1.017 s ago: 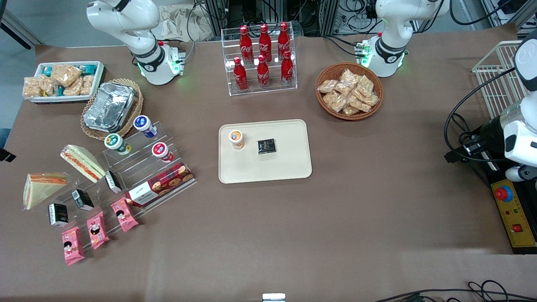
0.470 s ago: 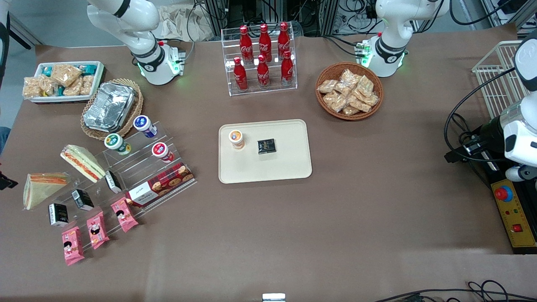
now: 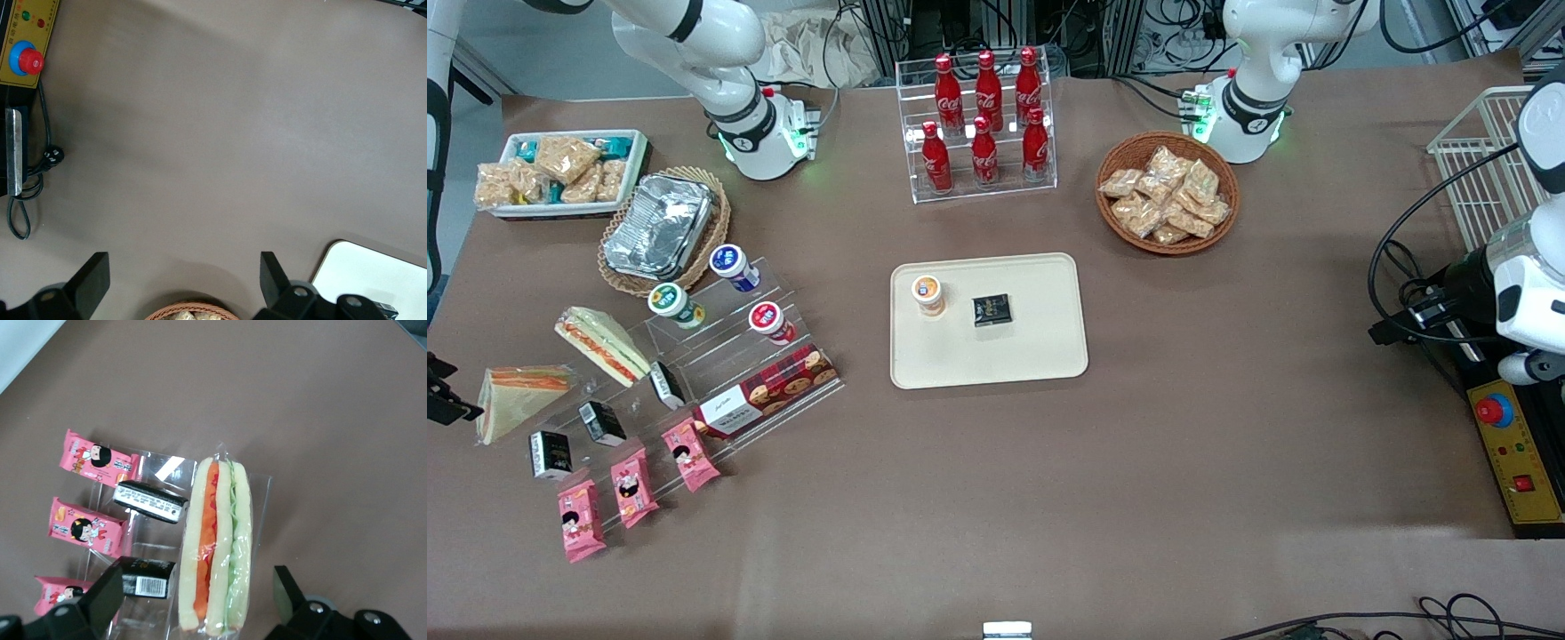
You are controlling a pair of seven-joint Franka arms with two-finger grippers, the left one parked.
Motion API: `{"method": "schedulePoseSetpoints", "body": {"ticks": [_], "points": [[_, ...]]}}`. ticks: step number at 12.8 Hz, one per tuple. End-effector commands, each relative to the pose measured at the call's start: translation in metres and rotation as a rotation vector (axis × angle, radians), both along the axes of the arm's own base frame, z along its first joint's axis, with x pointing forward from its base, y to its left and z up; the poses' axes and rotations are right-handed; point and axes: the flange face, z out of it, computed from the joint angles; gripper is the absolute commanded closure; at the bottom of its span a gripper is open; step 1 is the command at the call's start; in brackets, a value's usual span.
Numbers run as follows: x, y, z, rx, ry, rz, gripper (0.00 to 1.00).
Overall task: Place sandwich on tray
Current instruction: 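Lower the right gripper and close it on the wrapped triangle sandwich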
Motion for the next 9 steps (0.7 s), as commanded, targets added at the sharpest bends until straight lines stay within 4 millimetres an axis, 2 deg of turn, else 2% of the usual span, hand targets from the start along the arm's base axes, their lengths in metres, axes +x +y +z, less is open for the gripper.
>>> {"method": "schedulePoseSetpoints", "body": {"ticks": [1,6,9], "points": [[0.003,-0.008,-0.015,0.041,-0.003,-0.044,0.00],[0.003,-0.008,-0.038,0.067,0.024,-0.057,0.01],[0.003,-0.008,-0.057,0.102,0.036,-0.078,0.09]]}}
